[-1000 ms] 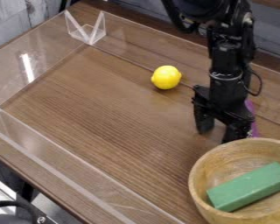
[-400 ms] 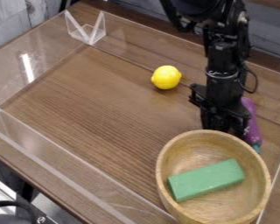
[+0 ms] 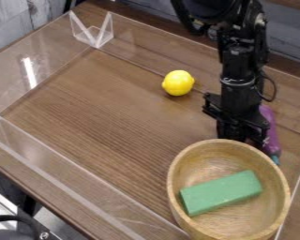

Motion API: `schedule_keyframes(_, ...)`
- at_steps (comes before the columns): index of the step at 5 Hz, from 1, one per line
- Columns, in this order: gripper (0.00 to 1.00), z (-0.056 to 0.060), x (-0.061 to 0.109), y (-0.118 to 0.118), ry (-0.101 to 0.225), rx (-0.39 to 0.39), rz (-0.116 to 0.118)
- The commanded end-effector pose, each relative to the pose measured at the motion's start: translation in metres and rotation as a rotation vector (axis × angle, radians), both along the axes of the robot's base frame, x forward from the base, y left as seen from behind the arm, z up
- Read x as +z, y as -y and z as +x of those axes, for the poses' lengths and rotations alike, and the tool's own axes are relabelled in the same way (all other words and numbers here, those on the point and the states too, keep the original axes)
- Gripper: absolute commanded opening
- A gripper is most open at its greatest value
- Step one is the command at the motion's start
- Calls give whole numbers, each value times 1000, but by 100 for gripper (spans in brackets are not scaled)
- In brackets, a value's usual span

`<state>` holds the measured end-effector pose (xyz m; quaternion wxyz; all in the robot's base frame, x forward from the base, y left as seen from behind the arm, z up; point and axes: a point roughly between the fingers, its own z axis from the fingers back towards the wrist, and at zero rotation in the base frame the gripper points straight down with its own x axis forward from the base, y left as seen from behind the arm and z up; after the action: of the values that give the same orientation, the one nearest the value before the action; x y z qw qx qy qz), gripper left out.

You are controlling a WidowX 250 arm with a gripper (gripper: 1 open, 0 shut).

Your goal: Put the purple eggplant in the brown bowl

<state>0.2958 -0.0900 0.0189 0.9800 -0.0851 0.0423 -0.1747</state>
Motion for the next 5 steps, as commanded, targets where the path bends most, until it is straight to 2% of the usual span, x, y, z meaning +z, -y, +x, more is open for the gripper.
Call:
schedule_keyframes(1,0,3,19,-3,44,11,-4)
schedule_keyframes(4,0,20,23,12,57,31,-9)
schedule_keyframes(5,100,27,24,18,62,37,-9)
